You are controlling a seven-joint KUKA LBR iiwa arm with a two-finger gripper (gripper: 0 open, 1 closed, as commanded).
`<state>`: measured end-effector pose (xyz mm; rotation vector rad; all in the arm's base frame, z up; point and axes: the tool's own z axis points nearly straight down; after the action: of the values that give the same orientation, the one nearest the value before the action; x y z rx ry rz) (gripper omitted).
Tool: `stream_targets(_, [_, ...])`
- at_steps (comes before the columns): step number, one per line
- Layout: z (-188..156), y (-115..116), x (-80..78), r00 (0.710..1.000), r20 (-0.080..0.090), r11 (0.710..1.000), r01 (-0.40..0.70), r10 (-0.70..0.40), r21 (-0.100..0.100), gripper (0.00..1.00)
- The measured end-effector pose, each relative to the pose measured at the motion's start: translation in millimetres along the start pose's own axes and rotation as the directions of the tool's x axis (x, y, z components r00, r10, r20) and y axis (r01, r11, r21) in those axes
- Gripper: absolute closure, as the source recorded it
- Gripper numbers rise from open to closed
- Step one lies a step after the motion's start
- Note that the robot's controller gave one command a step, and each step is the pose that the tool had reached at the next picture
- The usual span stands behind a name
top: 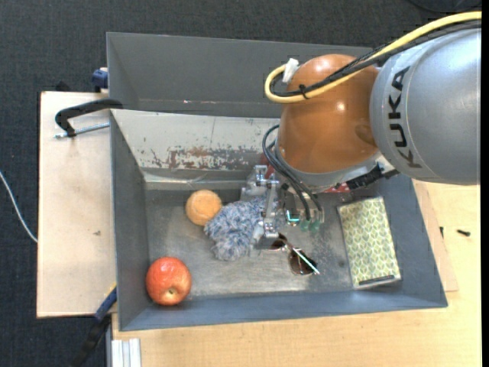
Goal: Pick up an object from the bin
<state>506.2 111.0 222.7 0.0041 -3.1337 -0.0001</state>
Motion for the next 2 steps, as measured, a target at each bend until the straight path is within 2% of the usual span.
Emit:
stream_targets(1, [-4, -1, -1.7, 1.0, 0.009, 1.0, -0.002, 0.002, -0.001, 0.0])
stream_targets(2, [136, -13, -67.9, 0.981, 0.014, 0.981, 0.193, -0.193, -0.002, 1.0])
